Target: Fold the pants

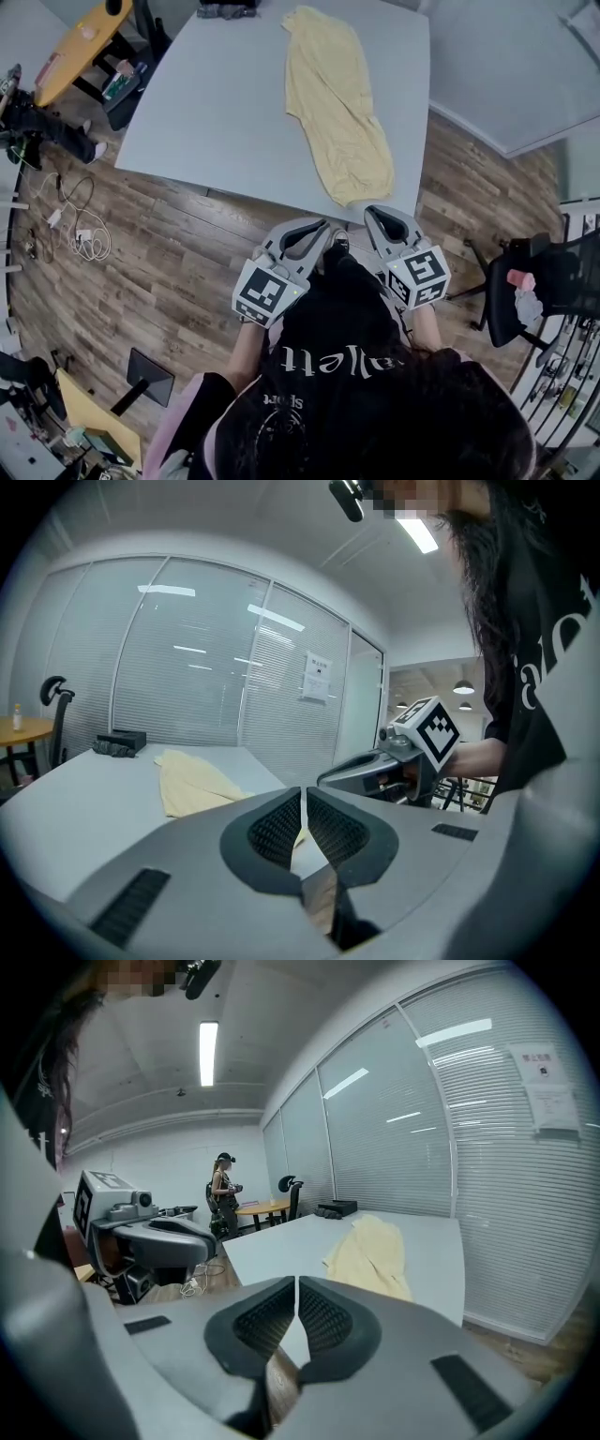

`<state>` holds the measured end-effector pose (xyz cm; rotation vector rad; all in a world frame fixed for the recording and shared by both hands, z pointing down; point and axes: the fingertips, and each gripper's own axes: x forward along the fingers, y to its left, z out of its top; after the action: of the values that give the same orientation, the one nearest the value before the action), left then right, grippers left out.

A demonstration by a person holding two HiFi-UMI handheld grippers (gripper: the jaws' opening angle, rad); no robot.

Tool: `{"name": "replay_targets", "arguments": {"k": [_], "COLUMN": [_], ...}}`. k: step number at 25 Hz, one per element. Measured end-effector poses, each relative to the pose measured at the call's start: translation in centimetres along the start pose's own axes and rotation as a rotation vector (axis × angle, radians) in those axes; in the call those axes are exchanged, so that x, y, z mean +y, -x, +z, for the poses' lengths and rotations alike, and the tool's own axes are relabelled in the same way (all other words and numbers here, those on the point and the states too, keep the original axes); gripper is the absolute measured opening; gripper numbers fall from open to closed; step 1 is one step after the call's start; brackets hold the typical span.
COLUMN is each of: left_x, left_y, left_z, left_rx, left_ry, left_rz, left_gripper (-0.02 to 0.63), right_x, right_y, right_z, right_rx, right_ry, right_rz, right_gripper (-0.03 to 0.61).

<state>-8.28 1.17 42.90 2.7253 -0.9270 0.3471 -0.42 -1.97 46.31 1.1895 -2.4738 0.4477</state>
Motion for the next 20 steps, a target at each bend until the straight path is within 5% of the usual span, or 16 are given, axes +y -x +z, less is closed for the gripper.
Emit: {"name": "replay_targets", "arguments": {"k": [13,20], "left_x": [1.7,2.2], "left_y": [-7.5,-10.8], "left_z": [-6.6,-9.8], "left_rx": [0.203,0.280], "left_ry": [-0.010,0.008], "left_rz": [-0.042,-0.045], "left_gripper": [0.038,0.038], "right_x": [-7.2,-10.7], "right_y": [-3.0,-3.8], "right_z": [-5.8,-9.6], "right_rx": [0.170,0.272], "right_ry": [0.033,0.005], "right_rz": [0.017,0.038], "right_gripper": [0.032,0.130]}}
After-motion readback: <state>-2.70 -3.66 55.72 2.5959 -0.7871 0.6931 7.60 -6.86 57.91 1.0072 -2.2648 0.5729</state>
